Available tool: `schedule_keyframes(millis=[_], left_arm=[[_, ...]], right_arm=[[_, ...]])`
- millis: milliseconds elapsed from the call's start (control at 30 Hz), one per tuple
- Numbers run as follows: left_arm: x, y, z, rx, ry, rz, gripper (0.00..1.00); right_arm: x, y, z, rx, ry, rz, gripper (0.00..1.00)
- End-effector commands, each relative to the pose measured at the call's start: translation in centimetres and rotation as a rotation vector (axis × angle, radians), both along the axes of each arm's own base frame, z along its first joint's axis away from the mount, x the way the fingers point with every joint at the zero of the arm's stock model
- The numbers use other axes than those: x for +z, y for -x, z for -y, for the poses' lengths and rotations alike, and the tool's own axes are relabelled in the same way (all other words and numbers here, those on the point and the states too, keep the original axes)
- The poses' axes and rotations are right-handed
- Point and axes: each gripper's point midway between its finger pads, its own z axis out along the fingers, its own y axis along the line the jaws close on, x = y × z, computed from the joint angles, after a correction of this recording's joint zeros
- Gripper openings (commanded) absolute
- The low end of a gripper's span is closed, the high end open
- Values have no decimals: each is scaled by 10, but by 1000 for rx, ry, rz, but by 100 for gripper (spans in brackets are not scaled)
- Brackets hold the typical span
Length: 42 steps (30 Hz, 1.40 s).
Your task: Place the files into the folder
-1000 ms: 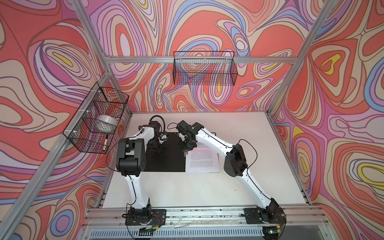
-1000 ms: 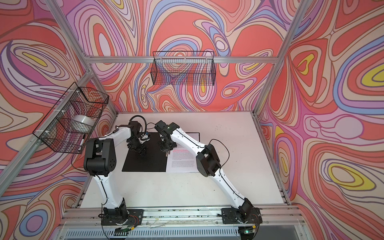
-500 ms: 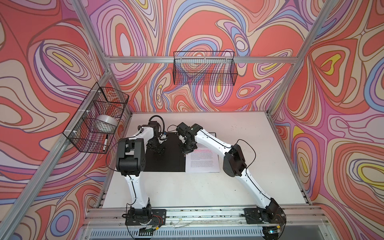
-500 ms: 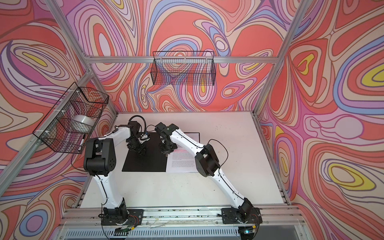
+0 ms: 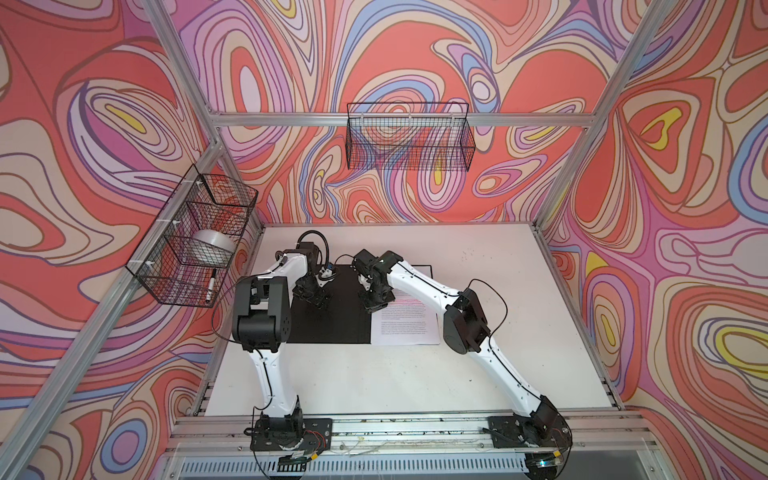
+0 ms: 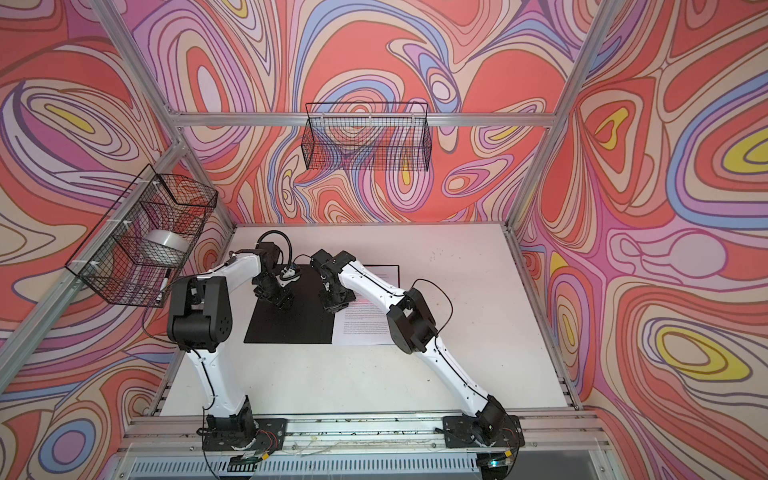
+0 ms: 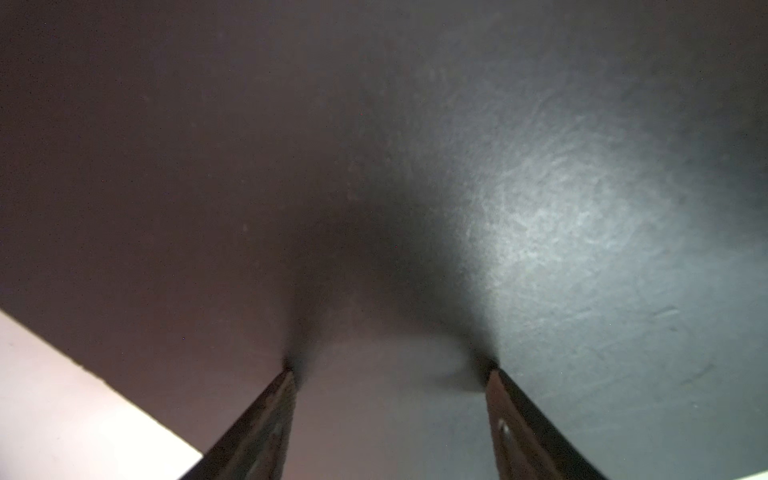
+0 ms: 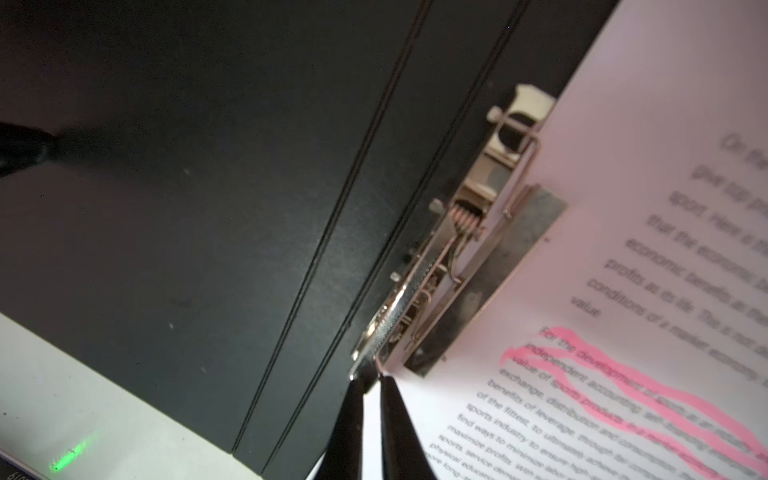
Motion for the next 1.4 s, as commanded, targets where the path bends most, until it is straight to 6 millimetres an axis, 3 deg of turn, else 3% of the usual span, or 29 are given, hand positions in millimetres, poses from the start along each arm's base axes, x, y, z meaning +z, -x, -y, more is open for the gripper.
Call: schedule_keyframes(millis=[0, 400, 900, 1133, 1367], left_arm=[[-18, 7, -9, 19, -13, -56, 72], [-17, 6, -11, 25, -10, -52, 72], [1, 1, -6, 35, 24, -26, 72], [14, -1, -4, 42, 37, -1, 73], [38, -5, -2, 39, 48, 46, 75]], right_arm=[[-52, 6, 41, -10, 203, -54, 9], [-51, -4, 28, -16, 143, -36, 10], [-4, -21, 11, -32, 15, 35, 15], [24, -32, 7, -42, -23, 105, 25], [65, -42, -2, -55, -101, 179, 35]])
